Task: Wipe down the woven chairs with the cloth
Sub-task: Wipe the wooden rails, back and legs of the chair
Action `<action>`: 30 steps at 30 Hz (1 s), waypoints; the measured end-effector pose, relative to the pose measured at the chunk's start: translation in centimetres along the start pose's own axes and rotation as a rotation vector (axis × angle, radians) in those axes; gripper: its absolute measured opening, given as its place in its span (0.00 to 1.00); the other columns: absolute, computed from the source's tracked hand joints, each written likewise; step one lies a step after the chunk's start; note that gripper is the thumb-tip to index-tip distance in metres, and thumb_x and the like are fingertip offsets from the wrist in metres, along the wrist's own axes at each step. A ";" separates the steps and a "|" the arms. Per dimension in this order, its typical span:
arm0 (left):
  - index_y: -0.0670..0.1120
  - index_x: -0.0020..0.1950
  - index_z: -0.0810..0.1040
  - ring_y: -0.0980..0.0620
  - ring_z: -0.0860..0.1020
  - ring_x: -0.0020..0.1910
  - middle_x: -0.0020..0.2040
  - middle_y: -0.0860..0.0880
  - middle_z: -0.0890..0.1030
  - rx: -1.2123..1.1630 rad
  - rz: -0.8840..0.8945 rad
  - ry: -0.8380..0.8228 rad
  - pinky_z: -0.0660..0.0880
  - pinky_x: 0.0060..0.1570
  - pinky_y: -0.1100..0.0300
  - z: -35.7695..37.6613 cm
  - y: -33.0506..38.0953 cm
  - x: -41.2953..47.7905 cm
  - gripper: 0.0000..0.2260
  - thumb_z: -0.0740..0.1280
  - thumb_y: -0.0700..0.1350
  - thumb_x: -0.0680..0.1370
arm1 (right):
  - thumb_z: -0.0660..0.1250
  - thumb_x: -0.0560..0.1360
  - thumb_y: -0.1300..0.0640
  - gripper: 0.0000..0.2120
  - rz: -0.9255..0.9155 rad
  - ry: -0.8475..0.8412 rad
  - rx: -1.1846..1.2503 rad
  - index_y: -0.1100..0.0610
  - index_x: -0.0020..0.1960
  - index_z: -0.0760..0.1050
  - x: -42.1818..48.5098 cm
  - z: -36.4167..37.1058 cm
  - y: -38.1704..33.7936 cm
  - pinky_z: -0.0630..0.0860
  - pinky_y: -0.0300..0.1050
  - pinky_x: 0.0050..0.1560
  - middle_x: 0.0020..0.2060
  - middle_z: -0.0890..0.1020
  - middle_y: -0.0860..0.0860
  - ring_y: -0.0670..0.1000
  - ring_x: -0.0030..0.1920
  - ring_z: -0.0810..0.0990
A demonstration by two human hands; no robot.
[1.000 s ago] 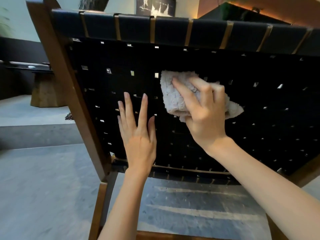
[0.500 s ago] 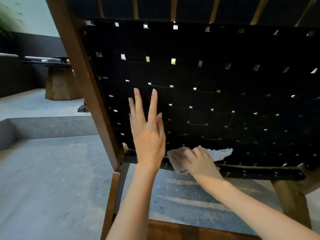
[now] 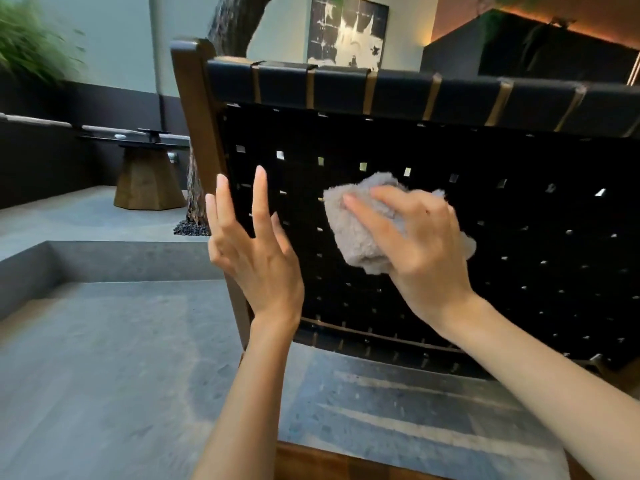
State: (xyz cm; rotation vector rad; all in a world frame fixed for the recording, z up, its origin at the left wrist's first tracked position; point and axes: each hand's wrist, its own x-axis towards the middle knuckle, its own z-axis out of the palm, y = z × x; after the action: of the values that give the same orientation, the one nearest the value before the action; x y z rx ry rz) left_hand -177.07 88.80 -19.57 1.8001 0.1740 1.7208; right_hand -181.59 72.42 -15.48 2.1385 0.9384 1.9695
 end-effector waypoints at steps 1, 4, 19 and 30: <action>0.56 0.75 0.56 0.44 0.54 0.75 0.76 0.47 0.53 0.008 -0.003 -0.015 0.60 0.66 0.44 -0.3 -0.3 0.4 0.24 0.59 0.43 0.81 | 0.72 0.73 0.64 0.23 0.005 0.025 -0.024 0.57 0.67 0.74 1.2 0.3 0.0 0.66 0.49 0.56 0.61 0.68 0.54 0.55 0.57 0.67; 0.53 0.77 0.56 0.43 0.51 0.76 0.78 0.43 0.53 0.026 0.005 -0.089 0.59 0.68 0.43 -0.8 -1.4 1.0 0.23 0.57 0.44 0.83 | 0.69 0.72 0.69 0.22 0.034 0.071 -0.065 0.58 0.65 0.76 4.0 1.4 -0.3 0.65 0.49 0.56 0.57 0.79 0.58 0.55 0.56 0.67; 0.49 0.78 0.51 0.44 0.52 0.77 0.78 0.45 0.45 0.052 0.156 -0.258 0.71 0.62 0.49 -1.3 -5.2 1.7 0.38 0.60 0.24 0.73 | 0.77 0.61 0.72 0.32 0.040 -0.228 0.011 0.61 0.64 0.76 -5.6 9.1 -3.9 0.64 0.48 0.54 0.55 0.80 0.58 0.55 0.48 0.68; 0.58 0.76 0.41 0.39 0.73 0.62 0.74 0.58 0.33 0.008 0.169 -0.301 0.75 0.48 0.52 -2.2 -5.5 2.1 0.41 0.60 0.28 0.76 | 0.57 0.75 0.67 0.35 0.122 -1.114 0.119 0.51 0.78 0.49 -10.2 10.0 -7.4 0.57 0.50 0.68 0.71 0.59 0.53 0.58 0.66 0.60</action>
State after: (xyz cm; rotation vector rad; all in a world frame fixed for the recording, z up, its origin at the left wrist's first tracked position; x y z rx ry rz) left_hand -177.05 94.91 -20.78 2.1032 -0.1003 1.5352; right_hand -174.91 76.83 -29.47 2.7770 0.6786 0.4679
